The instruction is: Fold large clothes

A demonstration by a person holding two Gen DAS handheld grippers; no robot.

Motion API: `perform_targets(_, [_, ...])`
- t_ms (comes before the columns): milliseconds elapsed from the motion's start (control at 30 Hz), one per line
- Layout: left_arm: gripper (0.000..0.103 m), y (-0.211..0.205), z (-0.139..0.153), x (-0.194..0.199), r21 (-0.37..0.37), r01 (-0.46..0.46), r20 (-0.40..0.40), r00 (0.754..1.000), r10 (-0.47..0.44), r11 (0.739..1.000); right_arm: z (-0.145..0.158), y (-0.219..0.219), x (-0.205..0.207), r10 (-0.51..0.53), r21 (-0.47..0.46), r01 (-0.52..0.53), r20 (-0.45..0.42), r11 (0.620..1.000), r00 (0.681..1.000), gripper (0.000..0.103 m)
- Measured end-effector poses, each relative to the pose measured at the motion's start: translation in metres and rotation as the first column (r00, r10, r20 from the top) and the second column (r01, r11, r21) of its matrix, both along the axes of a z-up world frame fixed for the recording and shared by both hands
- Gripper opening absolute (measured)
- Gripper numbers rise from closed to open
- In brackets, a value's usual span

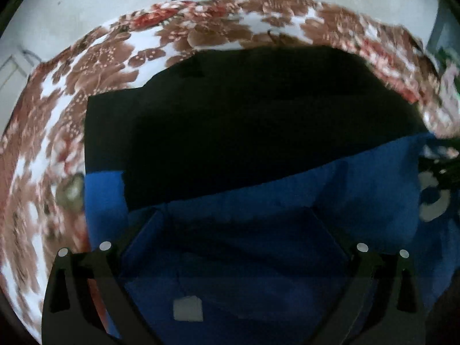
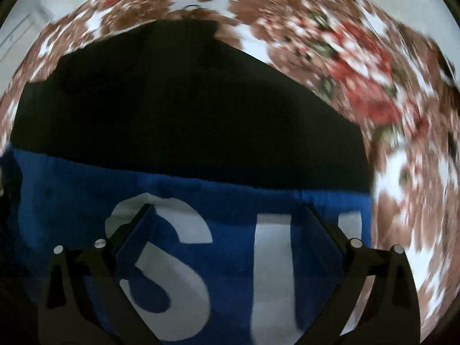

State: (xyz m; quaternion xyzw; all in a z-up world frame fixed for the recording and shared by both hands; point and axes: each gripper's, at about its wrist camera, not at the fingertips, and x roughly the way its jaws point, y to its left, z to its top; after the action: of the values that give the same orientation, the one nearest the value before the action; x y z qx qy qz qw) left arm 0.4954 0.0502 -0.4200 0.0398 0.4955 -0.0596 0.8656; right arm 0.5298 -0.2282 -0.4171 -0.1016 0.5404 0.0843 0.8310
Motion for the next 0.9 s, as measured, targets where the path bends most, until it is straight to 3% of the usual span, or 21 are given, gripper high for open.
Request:
perform_targets(167, [0.098, 0.002, 0.012, -0.003, 0.048, 0.038, -0.010, 0.999, -0.037, 0.998, 0.003, -0.020, -0.016, 0.051, -0.077, -0.049, 0.027, 0.996, 0.998, 0.098])
perform_targets(233, [0.097, 0.007, 0.020, -0.015, 0.090, 0.045, -0.018, 0.999, -0.044, 0.995, 0.009, -0.035, -0.026, 0.016, -0.068, -0.014, 0.024, 0.998, 1.000, 0.098])
perform_targets(300, [0.097, 0.018, 0.031, -0.030, 0.066, 0.026, -0.018, 1.000, -0.025, 0.997, 0.022, -0.055, -0.045, -0.028, -0.020, 0.028, 0.017, 0.999, 0.999, 0.098])
perform_targets(367, [0.097, 0.035, 0.048, -0.059, 0.004, -0.019, -0.019, 1.000, 0.019, 1.000, 0.037, -0.071, -0.069, -0.066, 0.027, 0.065, 0.006, 0.997, 0.998, 0.098])
perform_targets(500, [0.097, 0.051, 0.070, -0.130, -0.041, -0.053, -0.036, 0.998, 0.051, 0.998, 0.057, -0.090, -0.125, -0.111, 0.088, 0.113, -0.030, 0.990, 0.993, 0.098])
perform_targets(667, [0.097, 0.069, 0.065, -0.226, -0.062, -0.125, -0.130, 0.985, 0.116, 0.990, 0.051, -0.120, -0.209, -0.154, 0.112, 0.170, -0.140, 0.979, 0.978, 0.098])
perform_targets(767, [0.097, 0.081, 0.056, -0.287, -0.077, -0.193, -0.202, 0.964, 0.175, 0.978, 0.040, -0.132, -0.273, -0.127, 0.060, 0.142, -0.199, 0.988, 0.972, 0.098])
perform_targets(900, [0.097, 0.093, 0.032, -0.355, -0.084, -0.267, -0.324, 0.918, 0.227, 0.960, 0.027, -0.144, -0.334, -0.140, 0.075, 0.168, -0.287, 0.983, 0.948, 0.098])
